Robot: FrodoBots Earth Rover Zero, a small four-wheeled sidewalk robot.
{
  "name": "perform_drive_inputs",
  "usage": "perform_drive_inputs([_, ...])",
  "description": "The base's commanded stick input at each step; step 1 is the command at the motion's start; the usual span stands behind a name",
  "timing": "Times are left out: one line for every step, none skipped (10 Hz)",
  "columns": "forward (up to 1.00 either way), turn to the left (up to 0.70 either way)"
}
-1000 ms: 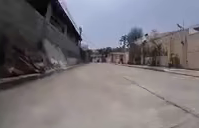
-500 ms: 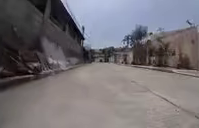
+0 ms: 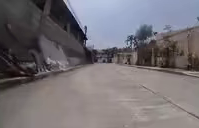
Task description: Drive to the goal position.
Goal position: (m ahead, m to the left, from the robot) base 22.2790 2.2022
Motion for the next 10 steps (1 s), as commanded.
perform_drive_inputs([1.00,0.00])
perform_drive_inputs([1.00,0.00])
perform_drive_inputs([1.00,0.00])
perform_drive_inputs([1.00,0.00])
perform_drive_inputs([1.00,0.00])
perform_drive_inputs([1.00,0.00])
perform_drive_inputs([1.00,-0.03])
perform_drive_inputs([1.00,-0.30])
perform_drive_inputs([1.00,-0.39])
perform_drive_inputs([1.00,-0.39])
